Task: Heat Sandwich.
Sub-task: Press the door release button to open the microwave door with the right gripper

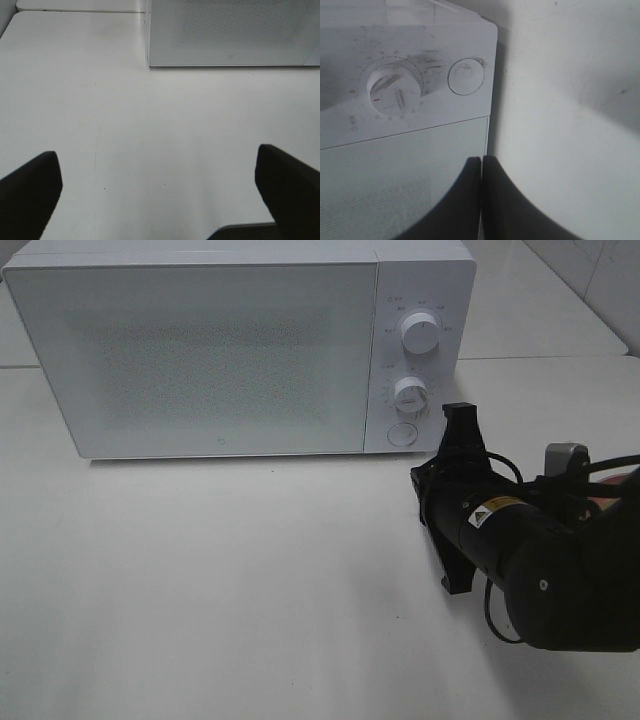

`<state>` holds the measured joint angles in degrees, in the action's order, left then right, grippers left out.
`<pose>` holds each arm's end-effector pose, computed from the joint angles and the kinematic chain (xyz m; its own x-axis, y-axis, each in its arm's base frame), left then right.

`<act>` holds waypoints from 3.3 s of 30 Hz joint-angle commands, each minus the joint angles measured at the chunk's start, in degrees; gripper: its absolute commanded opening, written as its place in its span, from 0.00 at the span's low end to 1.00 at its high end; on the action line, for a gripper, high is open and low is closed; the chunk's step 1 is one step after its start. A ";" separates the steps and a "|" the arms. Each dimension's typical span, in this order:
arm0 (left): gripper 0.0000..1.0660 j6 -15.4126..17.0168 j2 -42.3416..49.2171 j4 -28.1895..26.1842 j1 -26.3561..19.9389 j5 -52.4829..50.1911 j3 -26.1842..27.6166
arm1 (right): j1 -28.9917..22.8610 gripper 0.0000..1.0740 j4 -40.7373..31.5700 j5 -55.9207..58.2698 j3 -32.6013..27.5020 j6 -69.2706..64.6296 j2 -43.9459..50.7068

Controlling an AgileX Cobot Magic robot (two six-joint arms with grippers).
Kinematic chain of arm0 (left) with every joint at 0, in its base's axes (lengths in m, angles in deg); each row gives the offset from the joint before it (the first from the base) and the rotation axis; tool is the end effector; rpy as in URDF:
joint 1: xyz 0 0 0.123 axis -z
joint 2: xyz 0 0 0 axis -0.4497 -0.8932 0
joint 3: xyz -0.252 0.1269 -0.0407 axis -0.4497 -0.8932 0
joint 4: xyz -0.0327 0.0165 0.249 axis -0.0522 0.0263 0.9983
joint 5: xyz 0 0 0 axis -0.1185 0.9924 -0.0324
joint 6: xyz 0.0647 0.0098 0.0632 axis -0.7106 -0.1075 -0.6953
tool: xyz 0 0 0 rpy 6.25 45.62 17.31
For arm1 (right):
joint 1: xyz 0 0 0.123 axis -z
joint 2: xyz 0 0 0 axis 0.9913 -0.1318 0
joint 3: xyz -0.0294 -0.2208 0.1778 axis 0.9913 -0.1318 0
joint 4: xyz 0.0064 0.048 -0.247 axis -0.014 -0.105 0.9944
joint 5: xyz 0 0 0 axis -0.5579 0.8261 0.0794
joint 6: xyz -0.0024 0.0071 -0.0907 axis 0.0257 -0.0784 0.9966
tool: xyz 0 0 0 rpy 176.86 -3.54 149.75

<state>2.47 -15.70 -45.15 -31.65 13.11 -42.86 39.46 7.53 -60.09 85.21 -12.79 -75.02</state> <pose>-0.0078 -0.0168 0.2812 -0.4443 -0.0269 -0.8955 0.0783 0.9946 -0.0687 0.2353 0.1505 0.1186 -0.1308 0.9911 -0.0264 0.3339 0.0691 0.9401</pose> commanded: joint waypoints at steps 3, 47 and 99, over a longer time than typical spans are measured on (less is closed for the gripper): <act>0.92 0.23 0.97 -0.06 0.29 -0.23 -0.06 | 1.26 0.00 2.46 0.97 3.44 -0.46 -2.86; 0.92 0.06 0.97 -0.06 0.29 -0.23 -0.06 | 14.50 0.00 10.37 4.81 22.63 -1.72 -17.53; 0.92 0.06 0.97 -0.06 0.29 -0.23 -0.06 | 16.62 0.02 12.83 3.44 28.36 -2.18 -16.73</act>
<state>2.47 -15.70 -45.15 -31.65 13.11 -42.86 54.41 17.10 -49.84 111.45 -15.37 -93.41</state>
